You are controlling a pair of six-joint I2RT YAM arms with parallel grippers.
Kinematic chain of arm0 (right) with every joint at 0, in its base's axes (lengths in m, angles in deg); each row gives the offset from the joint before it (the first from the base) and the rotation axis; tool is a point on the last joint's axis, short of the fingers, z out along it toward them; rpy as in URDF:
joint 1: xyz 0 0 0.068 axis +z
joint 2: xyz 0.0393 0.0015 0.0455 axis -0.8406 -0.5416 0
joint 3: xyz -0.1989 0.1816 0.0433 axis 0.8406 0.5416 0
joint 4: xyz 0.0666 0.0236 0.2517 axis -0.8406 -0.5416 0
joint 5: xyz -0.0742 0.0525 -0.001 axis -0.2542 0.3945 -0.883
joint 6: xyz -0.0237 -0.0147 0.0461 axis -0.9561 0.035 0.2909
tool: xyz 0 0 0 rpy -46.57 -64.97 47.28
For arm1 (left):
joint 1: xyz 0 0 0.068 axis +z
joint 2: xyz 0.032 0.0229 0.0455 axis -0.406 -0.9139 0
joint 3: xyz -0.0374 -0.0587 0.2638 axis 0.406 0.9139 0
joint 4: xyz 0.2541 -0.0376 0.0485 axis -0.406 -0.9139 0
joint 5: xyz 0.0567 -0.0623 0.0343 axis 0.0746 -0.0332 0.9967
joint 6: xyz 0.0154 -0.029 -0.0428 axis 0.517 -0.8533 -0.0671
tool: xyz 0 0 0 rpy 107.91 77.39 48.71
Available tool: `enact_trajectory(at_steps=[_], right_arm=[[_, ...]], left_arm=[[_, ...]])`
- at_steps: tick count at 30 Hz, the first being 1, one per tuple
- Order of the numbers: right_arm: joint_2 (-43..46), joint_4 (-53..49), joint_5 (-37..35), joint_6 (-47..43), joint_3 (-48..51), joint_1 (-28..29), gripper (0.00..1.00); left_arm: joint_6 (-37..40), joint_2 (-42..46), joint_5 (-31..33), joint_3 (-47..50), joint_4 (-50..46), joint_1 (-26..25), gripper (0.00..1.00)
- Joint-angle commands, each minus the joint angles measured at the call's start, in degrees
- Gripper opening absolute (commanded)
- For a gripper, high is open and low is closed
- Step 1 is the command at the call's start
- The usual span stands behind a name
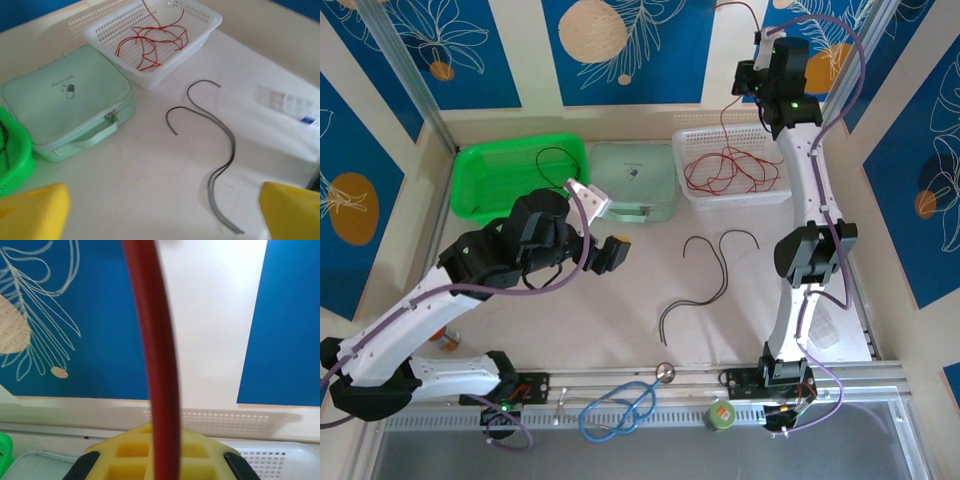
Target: Untangle the cables
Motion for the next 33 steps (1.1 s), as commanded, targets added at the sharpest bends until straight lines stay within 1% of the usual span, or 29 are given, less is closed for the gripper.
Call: enact_trajectory(at_steps=[1, 4, 7, 10, 13, 16, 18, 24, 27, 30, 33], right_arm=[[-2.4, -1.9, -1.7, -2.0, 0.2, -0.4, 0.0], [-2.6, 0.1, -2.4, -1.4, 6.7, -0.6, 0.0], [-1.7, 3.4, -2.5, 0.2, 15.5, -1.1, 0.0], [-0.7, 6.1, -2.2, 1.4, 22.9, -1.7, 0.0], [-1.7, 4.6, -1.9, 1.2, 25.3, -2.4, 0.0], [-5.1, -1.7, -1.0, 2.0, 22.5, -3.8, 0.0], [-7.8, -6.6, -0.2, 4.4, 19.6, -5.0, 0.0], [-17.0, -22.3, 5.2, 11.8, 6.2, -8.1, 0.0], [-19.5, -26.4, 6.3, 13.4, 2.0, -8.4, 0.0], [-20.5, -29.2, 7.0, 14.2, -0.2, -8.4, 0.04], [-21.4, -32.6, 6.6, 14.9, -2.5, -8.5, 0.06]], left_arm=[[0.3, 2.2, -3.8, 2.3, 4.5, -0.5, 1.0], [0.7, 4.6, -6.5, 5.8, 8.1, -0.5, 1.0], [1.2, 7.5, -7.5, 9.4, 11.7, -0.5, 1.0], [1.3, 9.7, -6.5, 11.2, 13.1, -0.4, 1.0], [1.7, 10.8, -4.4, 11.1, 12.1, -0.4, 1.0], [1.9, 11.0, -3.0, 10.7, 11.1, -0.4, 1.0], [1.9, 10.7, -2.6, 10.4, 10.8, -0.4, 1.0], [1.4, 8.3, -1.6, 8.2, 8.3, -0.4, 1.0], [1.4, 7.0, -1.2, 7.2, 6.8, -0.4, 1.0], [1.4, 6.2, -1.1, 6.6, 6.2, -0.4, 1.0], [1.4, 5.9, -1.0, 6.5, 6.1, -0.4, 0.99]])
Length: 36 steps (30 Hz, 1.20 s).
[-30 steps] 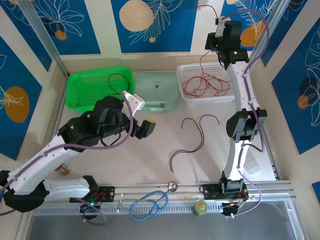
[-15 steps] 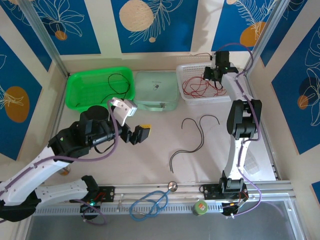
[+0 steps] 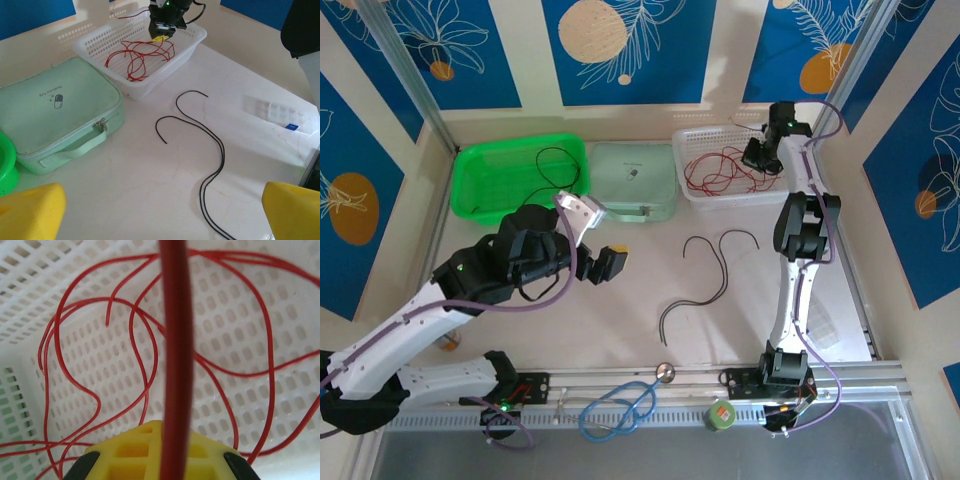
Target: Untangle the cables
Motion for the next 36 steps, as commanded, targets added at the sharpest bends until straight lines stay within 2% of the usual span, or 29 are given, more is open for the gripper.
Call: enact_trajectory(at_steps=[1, 4, 9, 16, 20, 26, 31, 36], right_arm=[[-1.1, -7.5, 2.3, 2.4, -3.7, 0.4, 0.07], [-2.8, -10.7, 3.1, 2.8, -6.4, 0.1, 0.12], [-6.2, -14.8, 4.8, 3.8, -11.1, -0.6, 0.15], [-5.8, -14.6, 5.5, 4.1, -12.2, -0.7, 0.47], [-3.8, -14.4, 4.7, 3.9, -12.1, -0.7, 0.54], [1.0, -14.3, 2.8, 3.2, -11.4, 0.1, 0.62], [8.4, -13.1, -1.1, 1.6, -6.1, 1.3, 0.71], [21.3, -6.7, -3.6, 1.8, 9.2, 2.5, 0.73]], left_arm=[[1.0, 0.0, 0.9, -2.1, -1.3, -0.4, 0.99], [1.2, -0.2, 1.1, -2.2, -1.5, -0.4, 0.99], [1.1, -0.5, 1.5, -2.5, -2.2, -0.4, 0.99], [1.2, -1.4, 2.1, -3.4, -3.8, -0.4, 0.99], [1.2, -4.0, 1.5, -5.2, -6.1, -0.4, 0.97], [1.2, -12.1, -0.6, -9.0, -11.7, -0.5, 0.87], [1.0, -18.5, -2.5, -10.0, -15.1, -0.8, 0.81], [0.2, -24.0, -6.4, -9.6, -17.6, -1.5, 0.72]])
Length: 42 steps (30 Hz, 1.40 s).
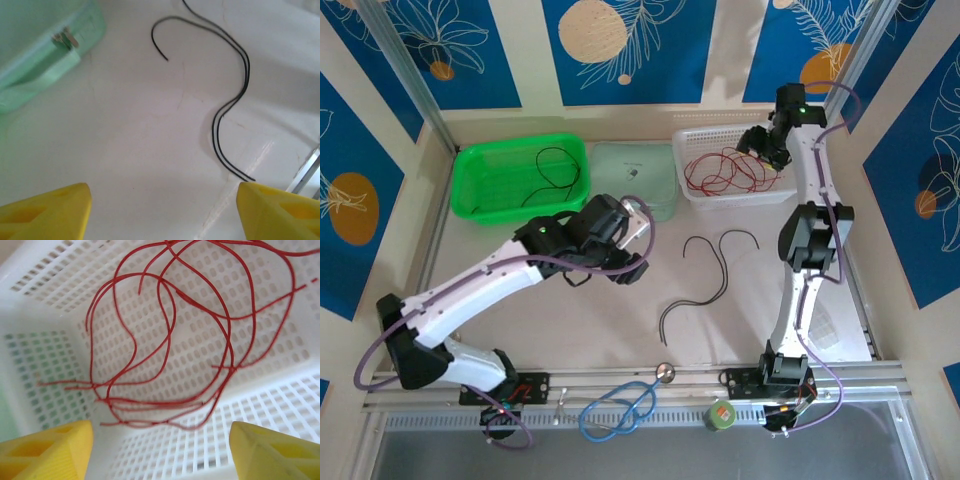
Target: Untangle the cables
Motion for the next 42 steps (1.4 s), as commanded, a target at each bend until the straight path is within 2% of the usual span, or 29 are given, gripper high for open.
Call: enact_trajectory(at_steps=[1, 4, 8, 14, 18, 24, 28, 34, 36, 40, 42], right_arm=[[10.2, 5.1, -1.8, -0.1, 10.3, 1.0, 0.73], [20.9, 11.6, -0.3, 1.9, 24.6, 1.1, 0.73], [33.7, 17.3, 0.1, 4.5, 41.2, 1.3, 0.72], [48.0, 20.5, 1.6, 6.3, 57.4, 1.9, 0.69], [53.4, 19.7, 1.8, 6.3, 61.8, 1.9, 0.69], [59.3, 19.1, 2.3, 6.1, 65.7, 1.8, 0.69], [61.0, 18.1, 3.2, 5.1, 66.5, 1.4, 0.69], [63.3, 18.2, 3.6, 4.6, 67.9, 1.0, 0.69], [63.6, 18.5, 4.4, 4.9, 68.4, 0.8, 0.69], [63.9, 18.8, 5.6, 4.8, 68.9, 0.7, 0.69], [64.3, 18.7, 5.8, 4.8, 69.2, 0.6, 0.69]], left_arm=[[-0.7, -3.0, -4.2, -1.1, -4.1, -1.5, 0.69], [-1.1, -6.5, -5.1, 0.0, -4.7, -3.1, 0.62], [-3.0, -10.7, -7.2, 2.0, -2.0, -6.0, 0.58], [-7.2, -18.4, -11.2, 3.3, 4.6, -9.5, 0.55], [-8.2, -24.5, -9.5, 1.4, 4.9, -11.3, 0.55], [-12.0, -31.0, -7.5, 0.5, 6.1, -11.7, 0.47], [-15.6, -32.2, -9.2, 2.3, 10.2, -11.9, 0.41], [-19.5, -32.5, -9.1, 4.2, 14.4, -12.0, 0.4], [-20.2, -33.5, -6.6, 3.9, 13.0, -12.1, 0.39], [-22.1, -34.7, 2.8, 4.0, 9.1, -12.5, 0.37], [-22.2, -34.9, 4.8, 4.4, 8.7, -12.6, 0.34]])
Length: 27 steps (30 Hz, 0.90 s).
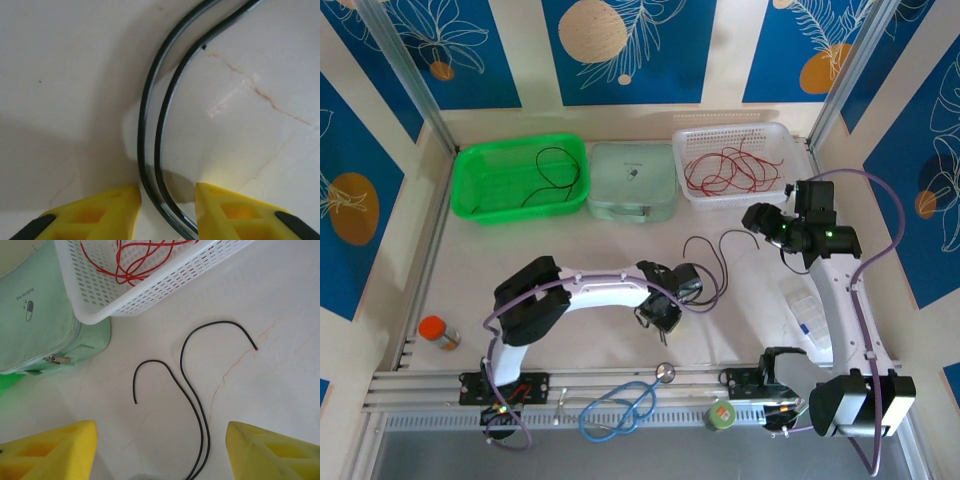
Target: Untangle the cables
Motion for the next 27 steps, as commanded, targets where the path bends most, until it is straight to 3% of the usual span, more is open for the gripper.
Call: enact_trajectory(at_steps=[1, 6, 9, 16, 22, 27], right_arm=[[1.8, -0.1, 2.3, -0.6, 1.1, -0.4, 0.69], [3.4, -0.5, 2.6, -0.4, 1.4, -0.8, 0.69], [4.1, -0.8, 2.7, -0.4, 1.3, -1.0, 0.69], [4.7, -0.8, 4.2, 0.1, 1.9, -1.3, 0.69], [4.5, 0.0, 5.2, 0.8, 3.0, -1.4, 0.69], [3.9, -0.2, 5.4, 0.4, 3.0, -1.4, 0.7]], left_arm=[[-1.8, -1.4, 7.3, 1.0, -3.0, -0.6, 0.32], [-1.6, -1.2, 8.2, 1.7, -1.4, -0.8, 0.14], [-1.0, 0.3, 14.3, 1.6, -4.4, -0.7, 0.0], [3.3, 7.8, 29.5, 1.1, -14.7, 3.9, 0.0], [5.5, 13.7, 31.7, 4.5, -16.4, 9.9, 0.01], [5.2, 15.6, 30.4, 7.2, -16.5, 11.7, 0.29]])
